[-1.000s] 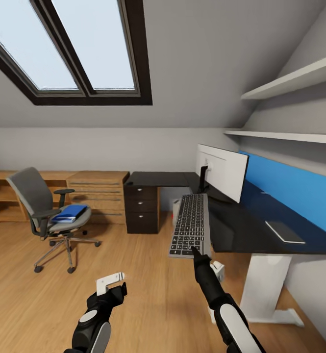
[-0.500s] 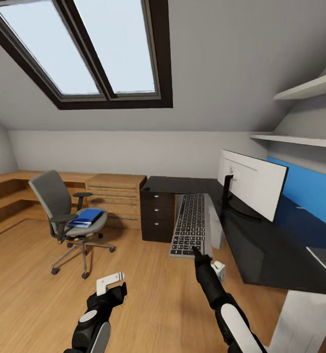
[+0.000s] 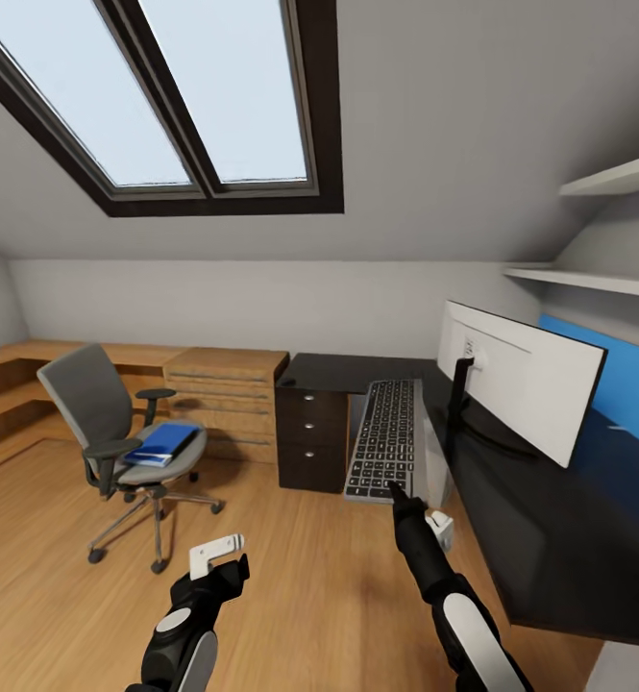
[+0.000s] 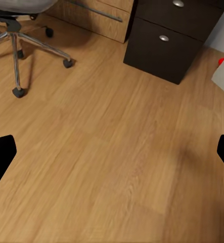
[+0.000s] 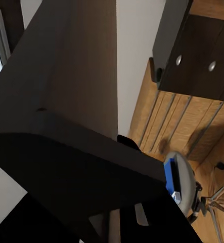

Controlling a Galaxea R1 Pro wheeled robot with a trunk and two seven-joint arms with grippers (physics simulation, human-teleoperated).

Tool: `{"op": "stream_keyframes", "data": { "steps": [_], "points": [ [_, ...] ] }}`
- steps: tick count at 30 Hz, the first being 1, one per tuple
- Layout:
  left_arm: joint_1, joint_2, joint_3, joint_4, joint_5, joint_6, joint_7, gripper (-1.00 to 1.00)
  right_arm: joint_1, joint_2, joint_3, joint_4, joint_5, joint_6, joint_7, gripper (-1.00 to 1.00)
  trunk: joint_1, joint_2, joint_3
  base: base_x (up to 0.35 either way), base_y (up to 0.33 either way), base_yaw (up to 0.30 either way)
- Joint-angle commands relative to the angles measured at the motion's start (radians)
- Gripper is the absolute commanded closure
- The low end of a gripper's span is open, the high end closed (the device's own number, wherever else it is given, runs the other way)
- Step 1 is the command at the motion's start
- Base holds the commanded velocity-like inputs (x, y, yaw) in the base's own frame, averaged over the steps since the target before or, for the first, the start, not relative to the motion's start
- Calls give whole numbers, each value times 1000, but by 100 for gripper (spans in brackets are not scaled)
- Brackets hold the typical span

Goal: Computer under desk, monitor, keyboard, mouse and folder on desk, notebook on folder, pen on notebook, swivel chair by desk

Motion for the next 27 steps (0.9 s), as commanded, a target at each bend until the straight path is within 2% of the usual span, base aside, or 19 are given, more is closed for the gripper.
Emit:
{"op": "stream_keyframes", "data": {
  "steps": [1, 7, 14, 22, 27],
  "points": [
    [-1, 0, -1, -1, 11, 2, 9, -100, -1, 0, 2, 0, -12, -6, 6, 100, -3, 7, 2, 330, 0, 0],
    [-1, 0, 1, -1, 13, 2, 6, -100, -1, -2, 1, 0, -11, -5, 5, 100, -26, 49, 21, 331, 62, 0],
    [-1, 0, 2, -1, 13, 2, 7, -100, -1, -4, 1, 2, -11, -5, 8, 100, -26, 49, 21, 331, 117, 0],
    [-1, 0, 2, -1, 12, 2, 7, -100, -1, -19, 1, 1, -12, -1, 6, 100, -26, 49, 21, 331, 127, 0],
    [-1, 0, 2, -1, 12, 2, 7, -100, -1, -13, 2, 2, -15, -6, 4, 100, -26, 49, 21, 331, 127, 0]
  ]
}}
